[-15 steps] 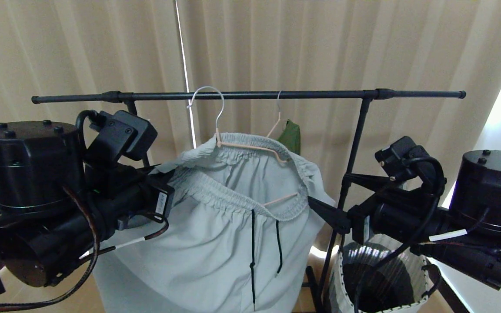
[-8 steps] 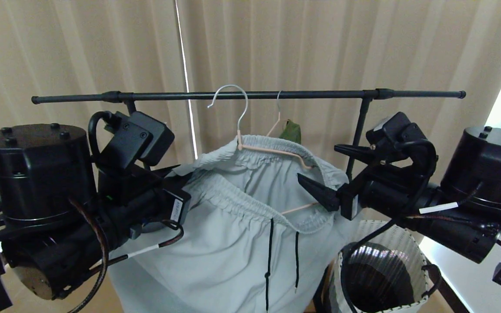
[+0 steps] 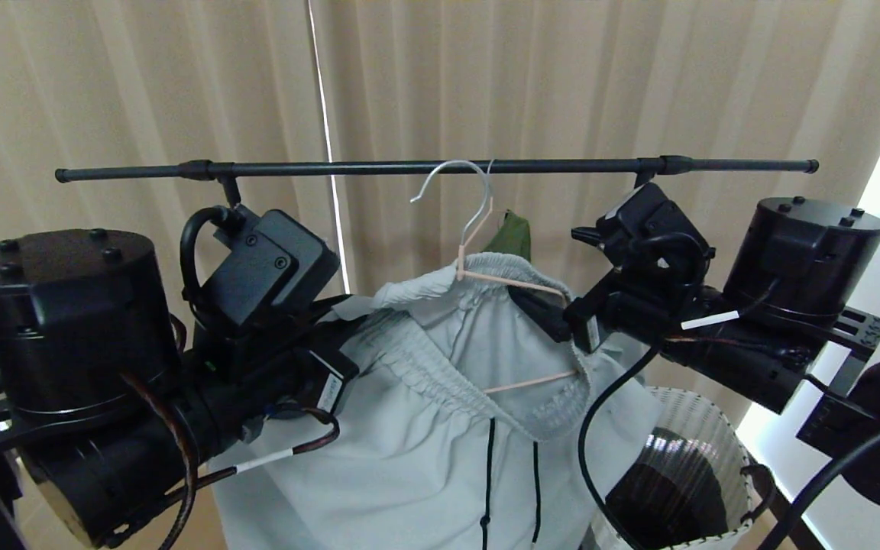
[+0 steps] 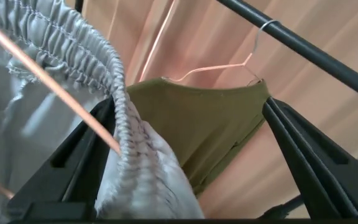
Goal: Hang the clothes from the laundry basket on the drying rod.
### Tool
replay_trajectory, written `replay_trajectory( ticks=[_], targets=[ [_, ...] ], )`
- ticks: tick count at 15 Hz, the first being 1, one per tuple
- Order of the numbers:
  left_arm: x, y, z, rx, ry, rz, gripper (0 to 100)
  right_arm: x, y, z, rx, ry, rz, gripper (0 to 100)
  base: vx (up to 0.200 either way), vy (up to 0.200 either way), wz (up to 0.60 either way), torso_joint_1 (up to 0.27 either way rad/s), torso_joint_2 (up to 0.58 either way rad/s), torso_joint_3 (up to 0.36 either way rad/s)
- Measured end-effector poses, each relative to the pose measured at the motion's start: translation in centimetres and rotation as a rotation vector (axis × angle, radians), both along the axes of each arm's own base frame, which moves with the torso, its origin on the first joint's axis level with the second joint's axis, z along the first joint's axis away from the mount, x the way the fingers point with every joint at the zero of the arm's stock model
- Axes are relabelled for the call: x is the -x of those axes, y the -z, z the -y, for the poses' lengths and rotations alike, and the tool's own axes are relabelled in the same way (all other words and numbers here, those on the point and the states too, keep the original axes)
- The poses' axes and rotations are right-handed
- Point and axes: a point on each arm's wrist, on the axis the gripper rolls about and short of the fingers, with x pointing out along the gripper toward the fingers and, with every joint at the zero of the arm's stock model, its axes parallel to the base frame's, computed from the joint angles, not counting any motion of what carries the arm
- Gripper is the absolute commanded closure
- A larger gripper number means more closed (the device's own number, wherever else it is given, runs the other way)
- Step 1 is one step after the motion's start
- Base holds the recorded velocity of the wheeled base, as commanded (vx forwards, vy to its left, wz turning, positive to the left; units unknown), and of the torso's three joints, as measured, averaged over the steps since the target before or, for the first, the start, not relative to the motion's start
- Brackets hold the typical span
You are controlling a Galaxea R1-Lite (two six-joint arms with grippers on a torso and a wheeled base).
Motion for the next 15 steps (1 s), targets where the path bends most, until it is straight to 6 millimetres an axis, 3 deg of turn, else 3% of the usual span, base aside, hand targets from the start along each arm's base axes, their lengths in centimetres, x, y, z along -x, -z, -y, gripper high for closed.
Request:
replay_trajectory(
  ticks=[1, 2, 14, 15],
  targets=[
    [0.08, 0.06, 0.0, 0.008, 0.005, 0.009, 100, -0.12, 0.16, -0.08, 0.003, 0.0, -0.004, 0, 0.0, 0.0, 0.0, 0.0, 0.0, 0.0],
    [0.22, 0.22, 0.02, 0.01, 0.01, 0.011, 100, -0.23, 0.3, -0.15, 0.004, 0.0, -0.007, 100, 0.0, 0.0, 0.0, 0.0, 0.0, 0.0],
    [0.37, 0.74, -0.01, 0.004, 0.012, -0.002, 100, -0.04, 0.52, -0.29, 0.006, -0.008, -0.012, 100, 0.0, 0.0, 0.0, 0.0, 0.0, 0.0],
    [0.38, 0.72, -0.01, 0.005, 0.012, -0.002, 0, 0.01, 0.44, -0.26, 0.005, -0.005, -0.01, 100, 0.0, 0.0, 0.0, 0.0, 0.0, 0.0]
  ],
)
